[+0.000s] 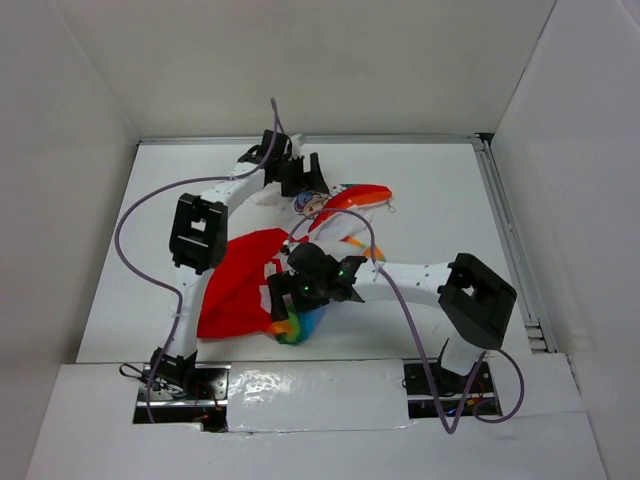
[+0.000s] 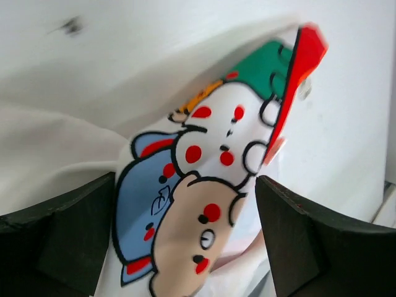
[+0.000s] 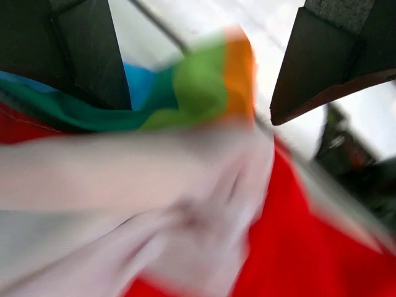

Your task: Zip up the jacket

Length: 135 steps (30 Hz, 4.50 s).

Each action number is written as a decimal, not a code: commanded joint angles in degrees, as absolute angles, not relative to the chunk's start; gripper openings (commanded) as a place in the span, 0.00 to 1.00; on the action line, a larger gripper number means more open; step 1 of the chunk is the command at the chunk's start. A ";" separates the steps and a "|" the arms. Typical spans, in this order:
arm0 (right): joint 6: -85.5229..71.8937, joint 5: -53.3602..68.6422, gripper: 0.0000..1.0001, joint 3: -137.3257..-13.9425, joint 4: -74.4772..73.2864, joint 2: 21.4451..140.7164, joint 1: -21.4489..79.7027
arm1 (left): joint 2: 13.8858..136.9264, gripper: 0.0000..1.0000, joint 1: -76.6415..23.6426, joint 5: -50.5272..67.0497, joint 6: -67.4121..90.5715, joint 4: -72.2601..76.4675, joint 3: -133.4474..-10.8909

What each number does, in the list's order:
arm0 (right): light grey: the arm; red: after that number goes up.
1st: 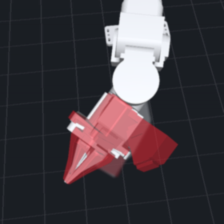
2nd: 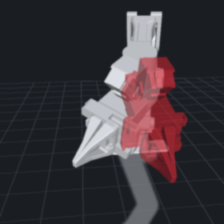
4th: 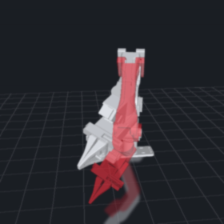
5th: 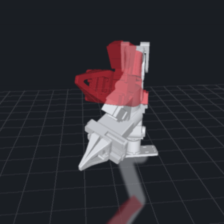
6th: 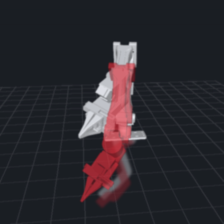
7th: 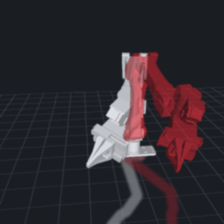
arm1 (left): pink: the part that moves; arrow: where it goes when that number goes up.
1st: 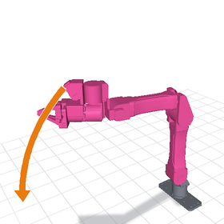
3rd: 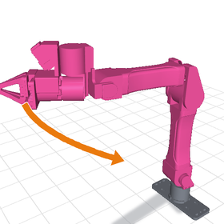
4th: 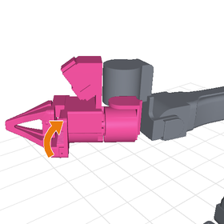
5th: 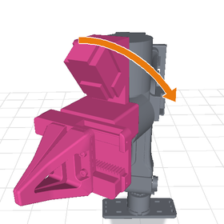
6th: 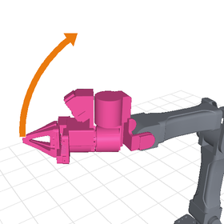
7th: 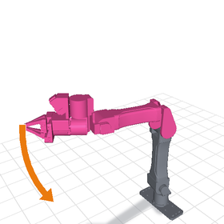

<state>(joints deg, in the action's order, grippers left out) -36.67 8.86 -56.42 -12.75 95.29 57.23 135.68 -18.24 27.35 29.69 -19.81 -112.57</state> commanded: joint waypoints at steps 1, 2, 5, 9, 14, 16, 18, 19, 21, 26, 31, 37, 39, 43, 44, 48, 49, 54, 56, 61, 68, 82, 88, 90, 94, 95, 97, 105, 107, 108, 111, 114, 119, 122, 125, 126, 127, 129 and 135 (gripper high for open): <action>-34.98 9.78 1.00 -59.85 -12.30 90.64 58.63 | 136.15 0.99 -21.00 31.03 25.41 -24.87 -121.90; -35.15 8.19 1.00 -59.85 -14.22 89.14 58.01 | 135.62 0.99 -20.92 30.68 25.49 -24.96 -121.99; -36.82 0.46 1.00 -57.40 -17.48 82.29 54.33 | 131.23 0.99 -19.61 29.80 25.49 -23.82 -119.19; -41.30 -3.78 1.00 -49.51 -18.63 72.70 44.94 | 123.32 0.99 -17.50 26.82 25.49 -26.09 -114.71; -42.36 -4.21 1.00 -43.77 -18.98 69.61 34.02 | 105.18 0.99 -16.61 21.36 27.50 -24.27 -93.73; -41.93 -5.09 1.00 -43.68 -19.25 70.75 32.88 | 98.39 0.99 -16.61 19.00 29.00 -20.84 -79.55; -41.31 -4.05 1.00 -44.38 -19.25 73.82 31.38 | 87.75 0.99 -16.52 17.50 33.03 -19.43 -70.27; -41.05 -3.26 1.00 -44.47 -18.29 74.87 31.03 | 84.32 0.99 -16.26 16.79 34.35 -18.47 -61.52; -41.31 -2.81 1.00 -45.00 -17.93 77.95 30.50 | 75.00 0.99 -16.26 15.56 38.83 -18.54 -51.22; -43.06 -6.50 1.00 -46.32 -18.98 82.79 30.15 | 63.29 0.99 -16.08 12.83 45.70 -23.37 -40.96; -46.05 -8.43 1.00 -42.98 -18.89 81.14 29.80 | 63.11 0.99 -18.10 12.22 47.98 -28.29 -38.33; -47.81 -12.83 1.00 -41.92 -21.53 75.95 29.53 | 53.90 0.99 -19.60 5.46 57.37 -37.60 -35.86; -47.90 -13.62 1.00 -42.01 -21.97 75.06 29.53 | 51.78 0.99 -19.77 3.88 59.49 -41.81 -34.46; -47.90 -13.36 1.00 -42.36 -22.41 73.74 29.09 | 50.45 0.99 -19.95 3.43 66.08 -43.59 -32.78; -48.07 -13.10 1.00 -42.10 -22.33 73.31 29.00 | 50.88 0.99 -19.95 3.08 66.88 -43.33 -32.35; -48.51 -11.96 1.00 -40.87 -22.06 72.60 28.39 | 53.60 0.99 -19.95 2.81 69.25 -41.50 -31.64; -48.78 -11.52 1.00 -40.52 -21.97 72.42 28.13 | 54.14 0.99 -20.04 3.07 69.26 -40.53 -31.38; -48.43 -10.02 0.99 -38.59 -20.31 73.30 27.16 | 58.70 0.99 -19.95 2.03 71.71 -37.62 -29.97; -48.78 -10.37 0.99 -38.23 -19.52 74.70 27.16 | 60.02 0.99 -19.86 0.36 73.64 -37.79 -29.88; -49.22 -9.49 0.93 -38.58 -18.11 78.13 27.42 | 64.42 0.74 -18.11 -3.25 73.48 -34.38 -30.68; -48.43 -4.67 0.54 -37.27 -15.74 78.23 27.95 | 74.26 0.10 -16.08 -0.44 69.96 -28.92 -32.78; -46.67 -8.00 0.70 -37.35 -20.30 72.68 31.81 | 59.42 0.08 -18.10 -2.46 68.82 -38.75 -37.79; -46.41 -7.47 0.63 -37.27 -19.95 75.14 35.06 | 55.63 0.09 -19.25 -2.72 67.06 -39.81 -38.93; -47.46 -7.56 0.46 -37.00 -19.60 75.32 35.42 | 56.34 0.09 -19.42 -3.34 66.89 -40.34 -39.72; -48.95 -10.88 0.21 -37.00 -21.00 72.61 36.30 | 58.18 0.07 -19.51 -4.83 67.59 -41.66 -43.58; -49.48 -11.68 0.14 -37.09 -21.70 70.77 36.21 | 58.71 0.07 -19.51 -5.01 67.15 -41.49 -44.20; -50.27 -13.35 0.00 -36.83 -22.58 68.39 36.47 | 59.06 0.08 -19.51 -6.14 66.71 -41.66 -46.74; -49.92 -16.35 0.00 -33.84 -24.08 56.08 35.34 | 65.73 0.14 -16.54 -9.32 62.41 -40.61 -57.64; -49.92 -16.52 0.00 -33.14 -24.79 56.25 32.80 | 69.33 0.14 -14.78 -6.69 58.28 -37.54 -59.05; -49.57 -16.18 0.00 -32.87 -24.70 56.95 31.83 | 70.74 0.14 -13.03 -5.64 56.62 -36.14 -60.37; -48.78 -13.54 0.00 -31.56 -22.77 59.31 27.87 | 77.15 0.14 -9.25 -5.27 53.88 -34.45 -63.27; -48.25 -12.40 0.00 -30.41 -20.57 62.38 23.93 | 85.85 0.15 -4.94 -4.57 52.39 -37.17 -69.06; -47.63 -12.12 0.00 -33.83 -18.72 68.28 22.15 | 97.37 0.99 -2.64 0.77 47.64 -39.64 -75.58; -48.33 -15.81 0.36 -38.84 -22.58 73.63 22.32 | 96.69 0.99 -3.42 3.07 45.09 -37.80 -74.45; -48.51 -19.94 0.91 -42.97 -26.10 75.23 25.39 | 91.68 0.99 -4.21 3.86 43.86 -36.04 -72.26; -48.78 -20.65 0.93 -44.11 -27.06 75.15 26.18 | 88.54 0.99 -4.48 4.13 43.34 -35.86 -71.81; -48.95 -21.96 0.95 -44.47 -27.33 74.97 27.76 | 86.77 0.99 -4.74 4.04 43.33 -36.03 -71.37; -49.39 -22.41 1.00 -45.35 -27.86 73.66 28.91 | 81.93 0.99 -6.23 3.87 42.89 -36.99 -70.49; -44.30 -15.40 1.00 -44.30 -20.32 70.58 33.48 | 69.01 0.99 -11.16 10.43 40.87 -33.32 -64.08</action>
<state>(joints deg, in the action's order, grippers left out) -47.09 -17.69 -43.48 -24.05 72.14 31.88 72.69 -9.50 4.89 43.40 -35.44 -66.87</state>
